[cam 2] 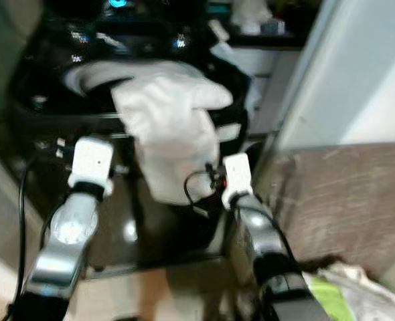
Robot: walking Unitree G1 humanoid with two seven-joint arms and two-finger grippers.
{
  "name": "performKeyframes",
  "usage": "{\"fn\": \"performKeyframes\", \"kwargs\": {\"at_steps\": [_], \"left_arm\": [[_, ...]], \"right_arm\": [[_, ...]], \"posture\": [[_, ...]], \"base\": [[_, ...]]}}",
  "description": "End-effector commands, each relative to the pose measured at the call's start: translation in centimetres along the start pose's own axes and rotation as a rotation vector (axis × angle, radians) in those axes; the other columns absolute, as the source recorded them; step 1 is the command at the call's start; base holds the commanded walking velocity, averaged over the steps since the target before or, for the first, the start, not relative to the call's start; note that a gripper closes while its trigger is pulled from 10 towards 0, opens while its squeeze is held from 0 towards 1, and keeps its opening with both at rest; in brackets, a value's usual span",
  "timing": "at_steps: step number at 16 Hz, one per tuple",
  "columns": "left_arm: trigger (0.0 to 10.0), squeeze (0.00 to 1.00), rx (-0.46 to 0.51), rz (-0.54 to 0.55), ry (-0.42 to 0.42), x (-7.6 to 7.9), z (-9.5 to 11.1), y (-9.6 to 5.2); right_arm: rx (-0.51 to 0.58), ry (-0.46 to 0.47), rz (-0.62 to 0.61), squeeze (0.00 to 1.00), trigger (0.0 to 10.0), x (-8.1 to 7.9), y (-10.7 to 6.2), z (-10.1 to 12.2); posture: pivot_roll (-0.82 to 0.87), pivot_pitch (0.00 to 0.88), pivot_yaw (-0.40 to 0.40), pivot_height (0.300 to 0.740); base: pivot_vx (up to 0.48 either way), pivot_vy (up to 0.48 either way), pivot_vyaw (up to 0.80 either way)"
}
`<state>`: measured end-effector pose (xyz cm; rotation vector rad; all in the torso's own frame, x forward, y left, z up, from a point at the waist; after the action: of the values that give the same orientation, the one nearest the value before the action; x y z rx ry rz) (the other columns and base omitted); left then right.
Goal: Clothes washing
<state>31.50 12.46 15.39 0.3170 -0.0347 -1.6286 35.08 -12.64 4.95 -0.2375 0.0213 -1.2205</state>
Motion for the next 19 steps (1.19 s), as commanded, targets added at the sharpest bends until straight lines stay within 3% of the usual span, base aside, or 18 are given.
{"fn": "performKeyframes", "kwargs": {"at_steps": [1,2,4,5,8,11,13,17,19], "left_arm": [[10.0,0.00,0.008,0.005,0.008,-0.1,0.3,0.1],[10.0,0.00,0.022,0.010,0.022,-0.3,1.0,0.1],[10.0,0.00,0.027,0.017,0.021,-0.7,1.4,-0.1],[10.0,0.00,0.004,0.029,0.044,-1.8,2.0,-1.4],[10.0,0.00,-0.030,0.005,0.080,-2.7,2.8,-3.8],[10.0,0.00,-0.062,0.006,0.087,-2.7,3.0,-5.2],[10.0,0.00,-0.078,0.012,0.071,-2.4,3.2,-5.7],[10.0,0.00,-0.097,0.025,0.055,-1.9,3.5,-6.5],[10.0,0.00,-0.103,0.035,0.054,-1.9,3.6,-6.7]], "right_arm": [[-0.024,0.031,0.007,0.00,10.0,-0.1,-0.1,-0.5],[-0.082,0.062,0.051,0.00,10.0,-0.8,0.2,-1.4],[-0.095,0.065,0.071,0.00,10.0,-1.2,0.4,-1.6],[-0.110,0.065,0.084,0.00,10.0,-2.1,0.5,-1.9],[-0.134,-0.039,0.047,0.00,10.0,-3.3,0.7,-2.7],[-0.165,-0.187,-0.082,0.00,10.0,-1.9,1.0,-2.6],[-0.173,-0.215,-0.141,0.00,10.0,-0.9,1.4,-1.9],[-0.106,-0.333,-0.210,0.00,10.0,0.0,3.4,2.2],[-0.077,-0.337,-0.232,0.00,10.0,0.3,3.9,3.6]], "posture": [[0.03,0.011,-0.046,0.740],[0.05,0.051,-0.035,0.740],[0.06,0.085,-0.023,0.740],[0.11,0.205,0.022,0.740],[0.18,0.291,0.063,0.740],[0.21,0.322,0.056,0.740],[0.22,0.326,0.049,0.740],[0.26,0.331,0.018,0.740],[0.28,0.326,0.005,0.740]], "base": [[0.000,0.000,0.00],[0.000,0.000,0.00],[0.000,0.000,0.00],[0.000,0.000,0.00],[0.000,0.000,0.00],[0.000,0.000,0.00],[0.000,0.000,0.00],[0.000,0.000,0.00],[0.000,0.000,0.00]]}}
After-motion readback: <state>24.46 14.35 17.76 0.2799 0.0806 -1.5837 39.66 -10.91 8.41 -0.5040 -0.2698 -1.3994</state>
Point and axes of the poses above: a point about 5 cm out from each wrist's last joint towards the gripper, its own y axis pointing out of the wrist towards the gripper, its own z axis along the axis of the wrist's last joint, x = y × z, the point moved 3 cm from there along y, pointing out of the wrist towards the gripper, and after that the axes turned 7 degrees about -y, right-handed, at the moved point
